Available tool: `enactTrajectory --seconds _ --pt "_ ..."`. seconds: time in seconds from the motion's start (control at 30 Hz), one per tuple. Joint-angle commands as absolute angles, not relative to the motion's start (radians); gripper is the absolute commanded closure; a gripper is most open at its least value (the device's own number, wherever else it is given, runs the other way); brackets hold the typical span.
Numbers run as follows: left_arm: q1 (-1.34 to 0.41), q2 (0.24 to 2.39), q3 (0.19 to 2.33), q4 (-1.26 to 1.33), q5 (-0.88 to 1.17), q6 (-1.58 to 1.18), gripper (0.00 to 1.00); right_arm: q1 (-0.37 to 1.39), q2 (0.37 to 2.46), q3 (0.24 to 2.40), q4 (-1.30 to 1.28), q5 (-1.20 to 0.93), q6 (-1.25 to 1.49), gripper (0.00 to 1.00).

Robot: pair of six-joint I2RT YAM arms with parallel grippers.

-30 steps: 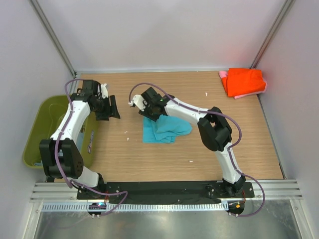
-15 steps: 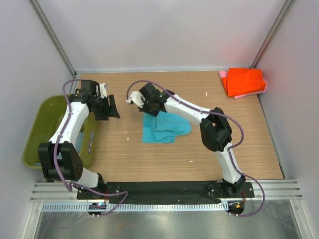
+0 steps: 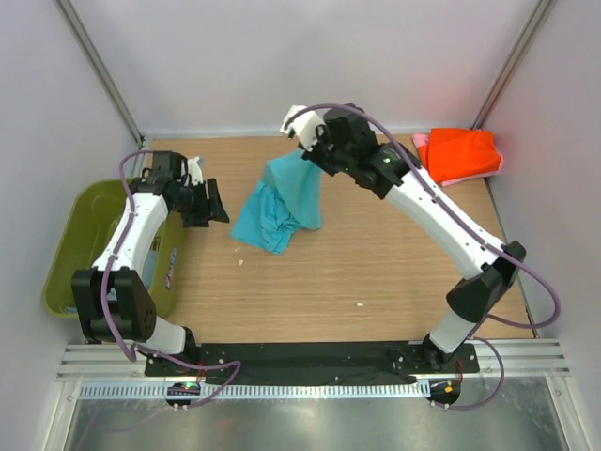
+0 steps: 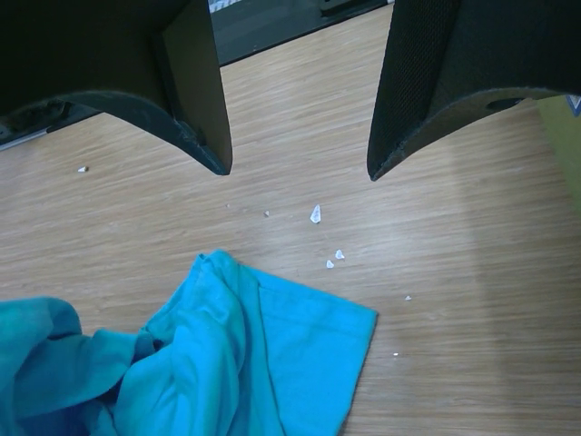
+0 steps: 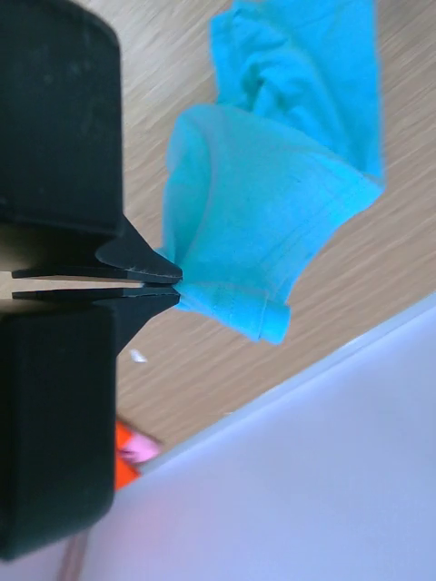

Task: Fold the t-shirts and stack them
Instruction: Flatten the tshirt out

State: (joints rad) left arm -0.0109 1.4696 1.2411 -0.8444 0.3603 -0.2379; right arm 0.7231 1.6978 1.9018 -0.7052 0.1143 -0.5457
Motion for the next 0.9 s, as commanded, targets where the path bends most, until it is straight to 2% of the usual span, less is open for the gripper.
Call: enactTrajectory --seconds 0.0,0.13,0.27,0.3,0.33,0.37,0.4,0.47,0.63,0.87 --pt "-0.005 1.473 1.252 -0.813 0.405 -0.256 0.38 0.645 1.619 1.751 -0.729 0.172 -0.525 0.99" --pt "-0.005 1.482 1.256 -0.810 0.419 -0.261 0.38 0.462 1.545 1.585 -0.744 0.129 -0.469 0.99" --pt "-0.005 1.491 1.259 -0.811 0.423 -0.258 0.38 0.387 1.487 1.409 -0.739 0.123 -0.477 0.99" --pt "-0.005 1.497 1.261 -0.811 0.425 -0.259 0.37 0.385 1.477 1.357 -0.744 0.132 -0.488 0.96" --pt "-0.005 1.502 1.261 -0.808 0.426 -0.256 0.37 0.384 1.465 1.341 -0.745 0.141 -0.486 0.89" --pt "-0.005 1.509 1.262 -0.807 0.428 -0.258 0.37 0.383 1.459 1.330 -0.741 0.137 -0.482 0.66" --pt "-0.005 1.519 1.267 -0.805 0.429 -0.253 0.37 0.383 1.454 1.331 -0.733 0.135 -0.465 0.54" --pt "-0.014 1.557 1.293 -0.810 0.430 -0.236 0.37 0.383 1.469 1.354 -0.712 0.124 -0.446 0.39" --pt "-0.040 1.669 1.365 -0.828 0.433 -0.206 0.37 0.385 1.598 1.540 -0.715 -0.012 -0.375 0.37" --pt "-0.046 1.785 1.425 -0.845 0.396 -0.190 0.37 0.431 1.923 1.845 -0.742 -0.159 -0.348 0.37"
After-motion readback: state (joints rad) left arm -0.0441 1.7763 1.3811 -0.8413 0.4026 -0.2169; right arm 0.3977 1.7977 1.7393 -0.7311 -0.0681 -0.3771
